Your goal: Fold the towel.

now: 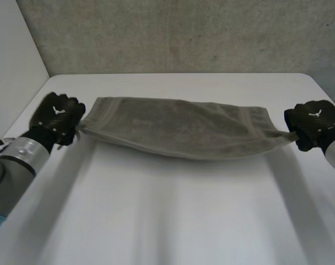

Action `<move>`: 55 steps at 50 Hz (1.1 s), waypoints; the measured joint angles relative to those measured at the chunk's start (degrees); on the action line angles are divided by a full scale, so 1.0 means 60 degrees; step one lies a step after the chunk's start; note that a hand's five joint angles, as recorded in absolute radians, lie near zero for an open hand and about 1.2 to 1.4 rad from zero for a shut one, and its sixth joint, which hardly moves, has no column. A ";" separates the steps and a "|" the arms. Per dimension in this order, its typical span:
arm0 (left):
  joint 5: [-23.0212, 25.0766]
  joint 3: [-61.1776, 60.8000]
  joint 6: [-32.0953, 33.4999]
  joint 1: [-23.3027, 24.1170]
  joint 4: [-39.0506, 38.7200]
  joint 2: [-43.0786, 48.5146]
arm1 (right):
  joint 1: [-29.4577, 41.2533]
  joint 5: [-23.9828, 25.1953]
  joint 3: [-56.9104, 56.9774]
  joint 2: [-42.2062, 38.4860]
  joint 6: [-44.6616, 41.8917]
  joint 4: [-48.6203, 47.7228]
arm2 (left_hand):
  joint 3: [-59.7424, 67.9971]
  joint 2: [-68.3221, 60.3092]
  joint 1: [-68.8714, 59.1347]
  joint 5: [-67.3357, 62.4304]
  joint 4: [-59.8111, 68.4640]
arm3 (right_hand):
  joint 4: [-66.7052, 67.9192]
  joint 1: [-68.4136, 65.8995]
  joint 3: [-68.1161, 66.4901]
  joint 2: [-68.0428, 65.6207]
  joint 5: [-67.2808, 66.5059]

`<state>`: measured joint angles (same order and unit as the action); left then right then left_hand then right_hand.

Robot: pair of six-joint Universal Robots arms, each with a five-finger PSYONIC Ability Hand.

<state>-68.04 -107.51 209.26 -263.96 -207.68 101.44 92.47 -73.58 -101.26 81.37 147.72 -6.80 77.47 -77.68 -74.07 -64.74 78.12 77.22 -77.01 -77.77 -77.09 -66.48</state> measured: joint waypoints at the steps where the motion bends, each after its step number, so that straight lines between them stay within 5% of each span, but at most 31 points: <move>1: 0.0059 -0.0066 0.0000 -0.0111 0.0136 -0.0296 | -0.0015 0.0008 0.0041 0.0183 -0.0027 0.0180 | 0.0000 0.0000 0.0000 0.0000 0.0000 | 0.0000 -0.0001 0.0000 0.0001 0.0001; 16: 0.1670 -0.1433 -0.0007 -0.1740 0.2027 -0.3713 | -0.1034 0.0210 -0.0254 0.2286 -0.1706 0.2963 | 0.0006 -0.0022 -0.0003 -0.0075 0.0002 | 0.0001 -0.0004 -0.0002 0.0001 -0.0007; 28: 0.2571 -0.2506 -0.0017 -0.2066 0.2613 -0.4711 | -0.2543 0.1712 -0.1317 0.3602 -0.2584 0.3512 | 0.0007 -0.0024 -0.0006 -0.0265 0.0002 | 0.0001 -0.0004 -0.0003 0.0001 -0.0051; 41: 0.2392 -0.1464 0.0002 -0.1634 0.1079 -0.2006 | -0.2531 0.2216 -0.0988 0.2125 -0.2337 0.2956 | 0.0008 -0.0031 -0.0034 -0.0267 0.0004 | 0.0001 -0.0004 -0.0004 -0.0001 -0.0072; 55: 0.1670 0.1482 0.0081 -0.0528 0.0652 0.1941 | -0.0711 0.0085 0.1118 -0.1401 -0.1748 0.1633 | 0.0011 -0.0032 -0.0037 -0.0269 0.0004 | 0.0001 -0.0004 -0.0005 -0.0002 -0.0095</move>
<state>-58.02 -98.62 209.75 -267.13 -203.77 113.09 88.20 -73.08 -94.55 72.96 137.23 2.99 77.54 -77.88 -74.29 -66.35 78.14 77.22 -77.03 -77.80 -77.09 -67.05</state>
